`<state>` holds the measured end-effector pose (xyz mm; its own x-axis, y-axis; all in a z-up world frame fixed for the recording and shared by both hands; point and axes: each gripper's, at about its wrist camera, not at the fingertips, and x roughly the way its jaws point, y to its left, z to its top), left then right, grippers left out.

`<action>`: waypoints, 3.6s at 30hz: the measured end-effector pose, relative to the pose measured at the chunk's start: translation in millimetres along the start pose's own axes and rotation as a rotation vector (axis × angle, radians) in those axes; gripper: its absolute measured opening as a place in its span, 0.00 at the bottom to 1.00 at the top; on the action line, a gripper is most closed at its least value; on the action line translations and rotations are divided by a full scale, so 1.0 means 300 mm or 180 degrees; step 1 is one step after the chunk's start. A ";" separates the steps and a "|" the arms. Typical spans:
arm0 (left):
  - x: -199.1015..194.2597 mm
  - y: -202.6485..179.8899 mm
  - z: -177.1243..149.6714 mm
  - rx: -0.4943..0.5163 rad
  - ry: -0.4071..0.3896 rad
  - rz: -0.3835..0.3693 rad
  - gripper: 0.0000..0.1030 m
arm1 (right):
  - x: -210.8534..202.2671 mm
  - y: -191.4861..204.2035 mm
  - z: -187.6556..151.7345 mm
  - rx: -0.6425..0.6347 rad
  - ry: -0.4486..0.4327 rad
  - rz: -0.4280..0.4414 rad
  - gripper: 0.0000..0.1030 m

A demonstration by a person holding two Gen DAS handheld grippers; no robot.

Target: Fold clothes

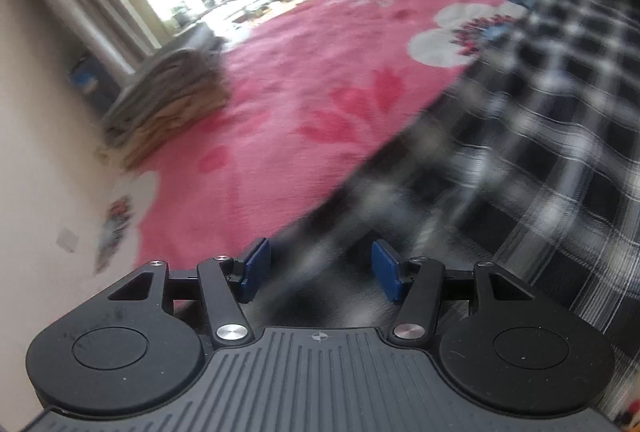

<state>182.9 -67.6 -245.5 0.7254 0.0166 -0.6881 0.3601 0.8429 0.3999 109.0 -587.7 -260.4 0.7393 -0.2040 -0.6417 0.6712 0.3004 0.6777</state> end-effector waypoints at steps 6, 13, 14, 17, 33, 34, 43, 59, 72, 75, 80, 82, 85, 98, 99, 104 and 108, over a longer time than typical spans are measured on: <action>-0.107 0.278 -0.123 -0.0708 0.0295 0.0319 0.55 | -0.111 0.175 -0.179 -0.0725 0.0644 0.0332 0.39; -0.300 0.655 -0.482 -0.2247 0.0780 0.0565 0.55 | -0.181 0.422 -0.525 -0.1699 0.1710 0.0695 0.39; -0.335 0.698 -0.544 -0.2485 0.0801 0.0587 0.55 | -0.194 0.459 -0.597 -0.1841 0.1819 0.0741 0.39; -0.427 0.800 -0.735 -0.3157 0.0885 0.0628 0.57 | -0.280 0.551 -0.792 -0.2196 0.2033 0.0990 0.39; -0.403 0.987 -1.032 -0.4336 0.0540 -0.0259 0.80 | -0.719 0.932 -2.017 -0.5143 0.2597 0.2516 0.42; -0.381 0.989 -1.032 -0.4306 0.0553 -0.0305 0.80 | -0.727 0.927 -2.054 -0.5255 0.2596 0.2545 0.45; -0.243 1.016 -1.058 -0.4470 0.0670 -0.0442 0.45 | -0.783 0.810 -2.277 -0.6059 0.2485 0.2847 0.50; -0.278 1.093 -1.001 -0.4861 0.0964 -0.0739 0.20 | -0.848 0.681 -2.505 -0.7002 0.1226 0.3284 0.71; -0.334 1.120 -0.966 -0.4920 0.0734 -0.1234 0.46 | -0.811 0.702 -2.512 -0.6814 0.0895 0.2981 0.18; -0.403 1.148 -0.993 -0.5016 0.0333 -0.1421 0.57 | -0.788 0.705 -2.480 -0.6709 0.1038 0.2989 0.17; -0.377 1.207 -1.043 -0.5313 0.0279 -0.1227 0.69 | -0.779 0.695 -2.461 -0.6654 0.1124 0.3089 0.16; -0.304 1.201 -1.053 -0.5246 0.0634 -0.1111 0.68 | -0.780 0.698 -2.453 -0.6612 0.1148 0.3067 0.16; -0.196 1.167 -1.076 -0.5314 0.0901 -0.1268 0.68 | -0.781 0.698 -2.440 -0.6572 0.1186 0.3047 0.16; -0.061 1.131 -1.053 -0.5588 0.0862 -0.1619 0.58 | -0.789 0.707 -2.354 -0.6410 0.1134 0.3063 0.16; -0.073 1.133 -1.020 -0.5494 0.0824 -0.1586 0.49 | -0.789 0.719 -2.328 -0.6319 0.1111 0.3053 0.15; -0.131 1.123 -0.777 -0.5049 0.0600 -0.1627 0.37 | -0.789 0.778 -2.198 -0.5868 0.0998 0.2996 0.14; -0.153 1.043 -0.494 -0.4621 0.0284 -0.1954 0.35 | -0.774 0.823 -1.996 -0.5340 0.0878 0.2826 0.14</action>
<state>175.3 275.1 -178.4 0.6320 -0.5212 -0.5735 -0.3100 0.5082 -0.8035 70.3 91.7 -159.1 0.6484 0.5720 -0.5023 -0.6963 0.7124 -0.0875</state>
